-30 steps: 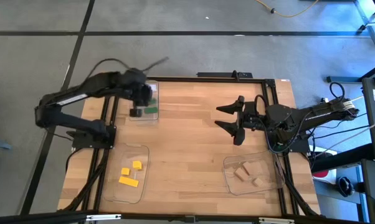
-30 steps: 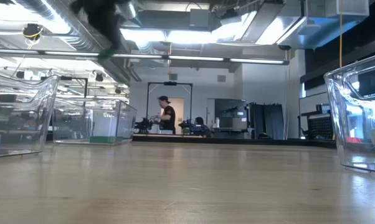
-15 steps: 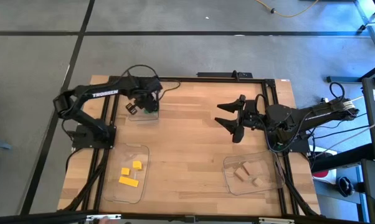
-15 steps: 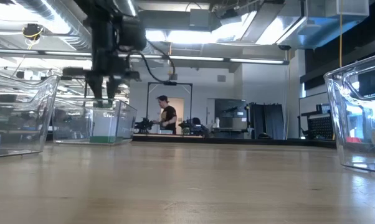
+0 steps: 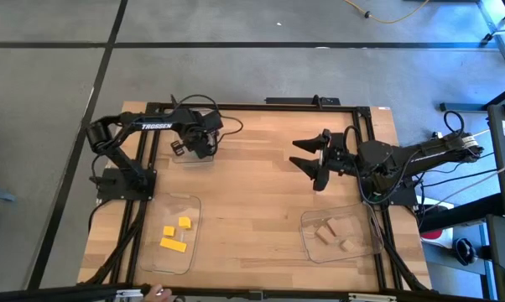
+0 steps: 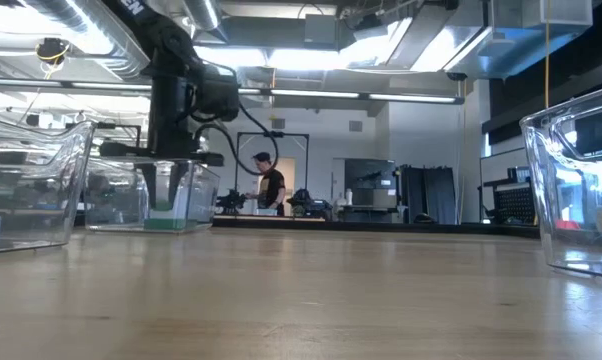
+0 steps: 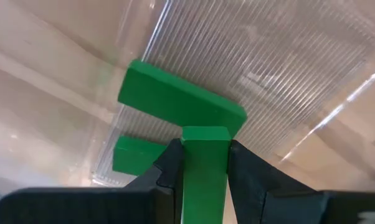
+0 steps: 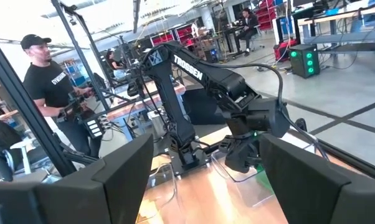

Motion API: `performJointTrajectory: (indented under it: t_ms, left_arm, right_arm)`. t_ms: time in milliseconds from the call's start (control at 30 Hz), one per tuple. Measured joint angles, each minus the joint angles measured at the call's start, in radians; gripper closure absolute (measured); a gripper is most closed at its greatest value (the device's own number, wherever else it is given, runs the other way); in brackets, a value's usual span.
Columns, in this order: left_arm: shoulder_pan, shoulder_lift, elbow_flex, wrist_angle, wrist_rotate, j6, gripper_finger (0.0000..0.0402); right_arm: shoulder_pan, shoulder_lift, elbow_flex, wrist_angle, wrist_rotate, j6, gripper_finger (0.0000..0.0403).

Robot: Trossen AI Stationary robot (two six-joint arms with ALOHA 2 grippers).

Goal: Sort & place blocks by color
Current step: Put the green block into the top left transparent bin, then return to Home Position

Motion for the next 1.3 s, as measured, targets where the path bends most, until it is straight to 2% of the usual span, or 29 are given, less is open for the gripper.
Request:
performJointTrajectory:
  t_ms: [100,233,333,533,600,733,833,967,1100,1200,1300]
  left_arm:
    - [-0.004,0.0,0.0,0.004,0.012,-0.005,0.0321]
    - [-0.006,0.0,0.0,0.025,0.026,-0.094,0.0281]
    - [-0.005,0.0,0.0,0.043,0.022,-0.105,0.0259]
    - [-0.006,0.0,0.013,0.056,0.008,-0.188,0.025]
    - [-0.013,0.0,0.022,0.053,-0.02,-0.213,0.0249]
    - [-0.038,0.0,0.064,0.044,-0.161,-0.318,0.0248]
    - [-0.049,-0.011,0.136,0.011,-0.187,-0.437,0.0248]
    - [-0.057,-0.083,0.275,-0.031,-0.077,-0.73,0.0249]
    - [-0.059,-0.212,0.394,-0.024,0.134,-1.085,0.0252]
    - [-0.069,-0.341,0.409,0.044,0.312,-1.296,0.0252]
    - [-0.114,-0.471,0.381,0.173,0.361,-1.439,0.0252]
  right_arm:
    - [0.0,0.0,0.0,0.002,0.006,0.0,0.0108]
    - [0.0,0.0,0.0,0.005,0.007,-0.001,0.0108]
    - [0.0,0.0,0.0,0.005,0.007,-0.002,0.0108]
    - [0.0,0.0,0.0,0.006,0.007,-0.002,0.0108]
    - [0.0,0.0,0.0,0.006,0.007,-0.003,0.0108]
    - [0.0,0.0,0.0,0.006,0.007,-0.004,0.0108]
    - [0.0,0.0,0.0,0.006,0.007,-0.006,0.0108]
    - [0.0,0.0,0.0,0.006,0.006,-0.023,0.0108]
    - [0.0,0.0,0.0,0.006,0.001,-0.03,0.0108]
    - [0.0,0.0,0.0,0.008,-0.025,-0.03,0.0108]
    - [0.0,0.0,0.0,0.007,-0.053,-0.031,0.0108]
